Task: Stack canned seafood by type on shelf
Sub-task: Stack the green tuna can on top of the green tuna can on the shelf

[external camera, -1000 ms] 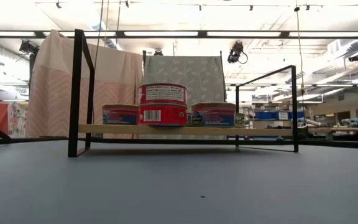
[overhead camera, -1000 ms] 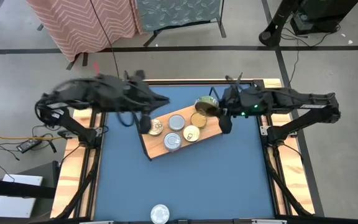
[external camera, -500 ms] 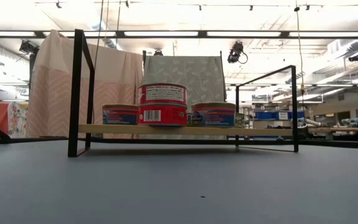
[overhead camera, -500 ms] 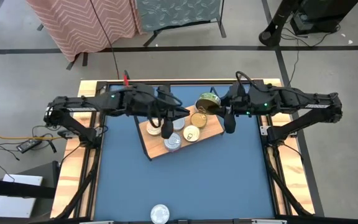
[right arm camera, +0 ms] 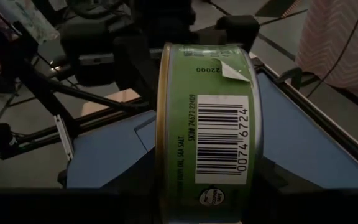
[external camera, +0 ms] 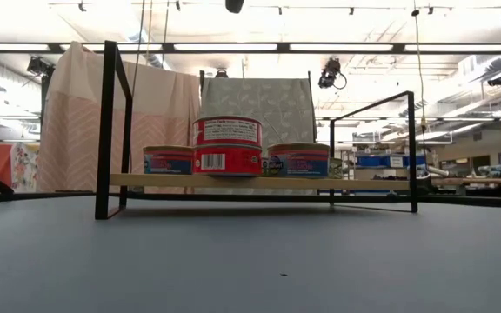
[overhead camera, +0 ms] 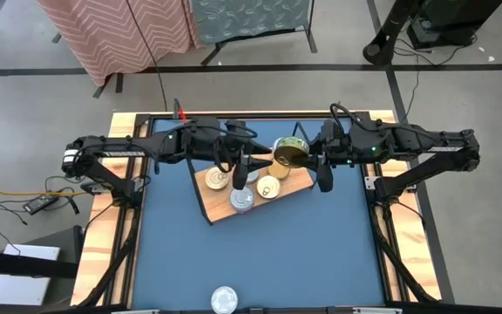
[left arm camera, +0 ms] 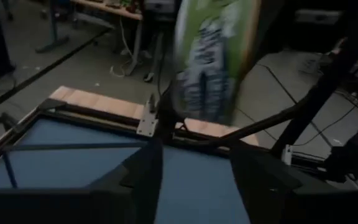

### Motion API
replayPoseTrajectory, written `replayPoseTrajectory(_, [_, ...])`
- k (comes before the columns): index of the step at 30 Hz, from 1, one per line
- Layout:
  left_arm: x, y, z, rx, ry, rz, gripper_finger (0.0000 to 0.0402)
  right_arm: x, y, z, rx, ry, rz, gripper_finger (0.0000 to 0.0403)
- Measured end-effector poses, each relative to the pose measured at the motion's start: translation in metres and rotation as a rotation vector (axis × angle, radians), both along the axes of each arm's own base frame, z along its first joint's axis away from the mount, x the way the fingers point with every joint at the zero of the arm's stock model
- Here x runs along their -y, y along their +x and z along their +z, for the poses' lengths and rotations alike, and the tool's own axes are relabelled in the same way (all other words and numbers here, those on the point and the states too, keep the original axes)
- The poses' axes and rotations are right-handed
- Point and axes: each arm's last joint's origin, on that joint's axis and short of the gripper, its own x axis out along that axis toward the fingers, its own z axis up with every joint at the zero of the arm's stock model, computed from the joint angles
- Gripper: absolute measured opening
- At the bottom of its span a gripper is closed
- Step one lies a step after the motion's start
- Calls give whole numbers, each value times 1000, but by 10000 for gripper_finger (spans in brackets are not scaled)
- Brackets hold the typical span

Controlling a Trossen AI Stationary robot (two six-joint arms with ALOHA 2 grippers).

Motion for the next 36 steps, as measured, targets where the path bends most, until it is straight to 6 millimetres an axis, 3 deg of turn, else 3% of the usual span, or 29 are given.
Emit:
replayPoseTrajectory(9, [-5,8,0,62,-83,-76,291,0,1,-2,-4,-12,18,145])
replayPoseTrajectory(17, [-5,33,-14,120,-147,-139,311,-2,7,-6,-18,-5,40,145])
replayPoseTrajectory(21, [-7,37,-15,148,-160,-165,296,-2,9,-7,-21,-3,40,145])
replayPoseTrajectory(30, [-9,36,-14,139,-176,-184,205,-2,8,-8,-35,28,39,145])
replayPoseTrajectory(36, [-14,34,-12,144,-190,-195,169,-3,8,-9,-44,53,31,145])
